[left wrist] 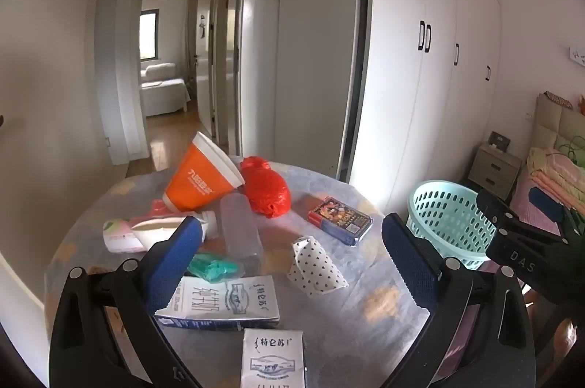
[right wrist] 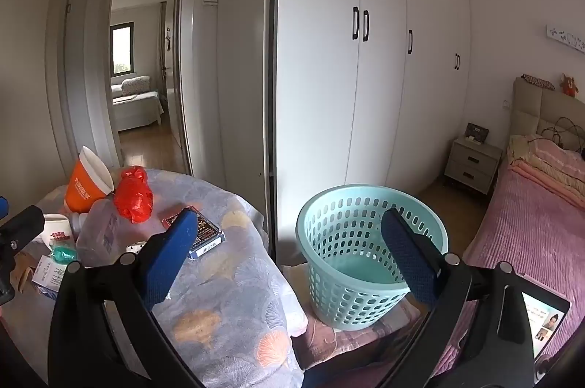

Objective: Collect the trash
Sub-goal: 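Grasp the white milk carton with the left tool while the right tool grasps the printed card box, then carry both items to the teal basket and open both tools to drop them, then move both open tools back over the table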

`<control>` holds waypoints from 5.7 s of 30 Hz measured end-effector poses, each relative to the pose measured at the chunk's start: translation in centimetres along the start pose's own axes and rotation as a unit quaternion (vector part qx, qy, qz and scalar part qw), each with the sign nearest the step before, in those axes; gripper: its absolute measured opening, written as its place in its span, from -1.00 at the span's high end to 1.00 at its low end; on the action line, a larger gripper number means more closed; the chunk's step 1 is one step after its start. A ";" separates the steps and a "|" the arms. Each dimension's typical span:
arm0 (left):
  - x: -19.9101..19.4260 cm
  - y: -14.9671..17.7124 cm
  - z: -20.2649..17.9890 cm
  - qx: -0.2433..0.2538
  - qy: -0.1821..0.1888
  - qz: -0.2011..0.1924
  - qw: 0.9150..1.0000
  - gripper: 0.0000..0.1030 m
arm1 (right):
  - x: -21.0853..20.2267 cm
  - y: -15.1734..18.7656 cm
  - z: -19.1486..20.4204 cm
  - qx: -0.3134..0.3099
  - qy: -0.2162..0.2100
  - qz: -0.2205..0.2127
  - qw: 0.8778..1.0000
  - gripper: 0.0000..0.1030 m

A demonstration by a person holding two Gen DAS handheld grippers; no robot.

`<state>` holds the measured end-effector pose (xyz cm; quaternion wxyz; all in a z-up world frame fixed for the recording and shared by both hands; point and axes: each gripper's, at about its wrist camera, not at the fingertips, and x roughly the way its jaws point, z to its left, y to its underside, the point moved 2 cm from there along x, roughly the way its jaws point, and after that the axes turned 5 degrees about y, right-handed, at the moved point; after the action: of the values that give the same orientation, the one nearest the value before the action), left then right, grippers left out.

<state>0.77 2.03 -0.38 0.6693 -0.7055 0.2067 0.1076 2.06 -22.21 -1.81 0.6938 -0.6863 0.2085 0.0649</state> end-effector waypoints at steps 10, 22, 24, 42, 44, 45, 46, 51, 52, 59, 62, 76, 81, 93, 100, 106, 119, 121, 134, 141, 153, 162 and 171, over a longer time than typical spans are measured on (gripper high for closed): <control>-0.3 0.1 0.0 -0.001 0.002 -0.002 1.000 -0.85 | -0.2 -0.2 0.1 -0.003 -0.003 0.001 1.000 -0.85; -1.8 0.5 2.6 -0.016 -0.017 -0.006 1.000 -0.86 | 0.1 -0.1 0.9 -0.005 -0.022 -0.003 1.000 -0.85; -2.2 0.7 3.6 -0.023 -0.027 -0.005 0.999 -0.85 | 0.2 -0.3 1.0 0.001 -0.027 -0.015 1.000 -0.85; -1.4 8.3 5.3 -0.072 0.021 0.123 0.989 -0.84 | 8.6 -0.3 5.8 -0.043 -0.148 0.036 0.987 -0.50; -0.6 9.3 4.6 -0.071 0.025 0.146 0.986 -0.83 | 10.8 0.2 6.6 -0.055 -0.150 0.055 0.986 -0.50; -0.2 9.8 4.3 -0.070 0.025 0.157 0.985 -0.83 | 12.1 0.5 7.1 -0.059 -0.159 0.070 0.983 -0.50; 0.3 10.2 4.1 -0.069 0.026 0.166 0.983 -0.83 | 12.7 0.6 7.3 -0.057 -0.165 0.081 0.981 -0.50; 2.0 12.0 3.0 -0.074 0.038 0.211 0.974 -0.67 | 15.7 1.8 9.0 -0.088 -0.185 0.127 0.970 -0.50; 2.3 12.3 2.9 -0.075 0.038 0.219 0.972 -0.55 | 16.4 2.1 9.7 -0.106 -0.186 0.136 0.967 -0.51; 2.7 13.3 2.9 -0.066 0.020 0.244 0.967 -0.13 | 18.7 3.3 12.3 -0.162 -0.206 0.176 0.949 -0.53; 2.6 13.3 2.8 -0.067 0.023 0.246 0.967 -0.13 | 19.5 3.4 12.8 -0.174 -0.216 0.194 0.941 -0.55; 2.2 10.3 1.2 -0.065 0.077 0.210 0.973 -0.11 | 17.4 4.3 11.9 -0.153 -0.225 0.190 0.943 -0.22; 2.7 6.9 -0.4 -0.042 0.102 0.181 0.977 -0.11 | 14.9 1.6 7.0 -0.100 -0.208 0.156 0.960 -0.22; 8.8 -4.3 -11.5 0.055 0.210 0.109 0.970 -0.11 | 11.2 -3.5 -9.9 0.079 -0.064 0.103 0.989 -0.21; 18.2 -4.1 -19.0 0.051 0.291 0.189 0.936 -0.11 | 14.6 -0.1 -15.8 0.151 0.007 0.174 0.973 -0.21; 26.2 -0.8 -22.3 0.017 0.311 0.267 0.912 -0.11 | 18.0 3.7 -18.3 0.158 0.049 0.259 0.952 -0.21; 25.9 -0.5 -22.6 0.009 0.305 0.259 0.916 -0.32 | 19.0 5.4 -19.1 0.160 0.066 0.281 0.944 -0.26; 25.0 -1.0 -21.7 0.005 0.308 0.249 0.918 -0.32 | 18.0 4.8 -18.6 0.159 0.065 0.274 0.946 -0.26; 15.2 -4.7 -14.9 0.000 0.287 0.153 0.946 -0.32 | 11.8 0.1 -12.5 0.117 -0.024 0.158 0.980 -0.26; 9.3 -5.8 -7.6 -0.031 0.241 0.099 0.965 -0.32 | 7.7 -2.2 -5.5 0.058 -0.110 0.087 0.988 -0.26; 1.7 -3.9 8.3 -0.098 0.048 0.067 0.992 -0.44 | 4.2 -0.6 7.4 -0.033 -0.237 0.075 0.968 -0.26; -0.5 1.8 18.9 -0.196 -0.050 0.115 0.973 -0.44 | 4.3 4.5 16.4 -0.091 -0.314 0.144 0.934 -0.26; 0.5 5.2 20.9 -0.250 -0.046 0.162 0.953 -0.44 | 5.9 7.2 21.0 -0.123 -0.353 0.200 0.906 -0.26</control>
<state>1.58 22.54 -6.97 0.4534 -0.8016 0.2537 0.2957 8.90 -2.40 -11.36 0.6048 -0.6420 0.0737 0.4654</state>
